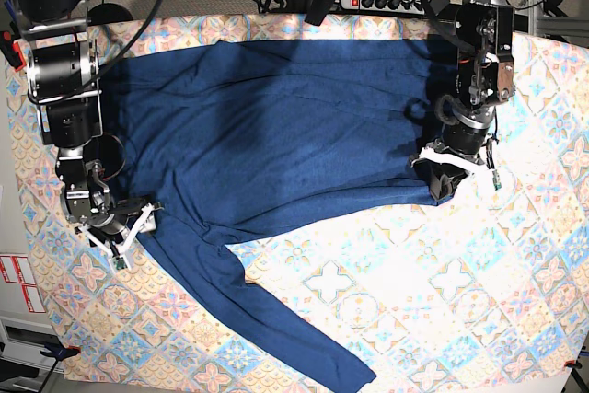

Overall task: Fold the T-shirt properly
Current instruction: 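Hold the hem edge with both grippers and adjust the grip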

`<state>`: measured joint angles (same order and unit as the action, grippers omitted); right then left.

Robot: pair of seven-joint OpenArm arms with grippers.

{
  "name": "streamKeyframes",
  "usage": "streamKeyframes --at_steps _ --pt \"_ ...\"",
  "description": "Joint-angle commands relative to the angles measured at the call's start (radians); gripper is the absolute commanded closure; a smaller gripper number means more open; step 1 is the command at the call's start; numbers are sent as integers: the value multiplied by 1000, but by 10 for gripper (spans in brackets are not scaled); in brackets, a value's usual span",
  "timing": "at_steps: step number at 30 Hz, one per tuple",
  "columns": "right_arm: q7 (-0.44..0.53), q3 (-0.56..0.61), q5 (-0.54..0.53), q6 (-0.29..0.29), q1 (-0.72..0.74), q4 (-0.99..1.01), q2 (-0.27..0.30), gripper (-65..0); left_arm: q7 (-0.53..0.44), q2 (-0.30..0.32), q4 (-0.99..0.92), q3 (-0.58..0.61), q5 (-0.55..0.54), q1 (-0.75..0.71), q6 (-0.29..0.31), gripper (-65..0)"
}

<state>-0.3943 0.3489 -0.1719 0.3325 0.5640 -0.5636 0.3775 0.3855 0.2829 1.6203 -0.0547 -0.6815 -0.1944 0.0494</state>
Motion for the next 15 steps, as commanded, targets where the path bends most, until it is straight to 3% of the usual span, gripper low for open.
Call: streamKeyframes --at_steps 1,15 --pt "28 11 -1 -9 35 12 27 -404 -23 6 19 -3 -2 13 11 0" --pt "219 66 -1 -9 87 233 25 -396 -23 6 19 -4 -2 16 11 0"
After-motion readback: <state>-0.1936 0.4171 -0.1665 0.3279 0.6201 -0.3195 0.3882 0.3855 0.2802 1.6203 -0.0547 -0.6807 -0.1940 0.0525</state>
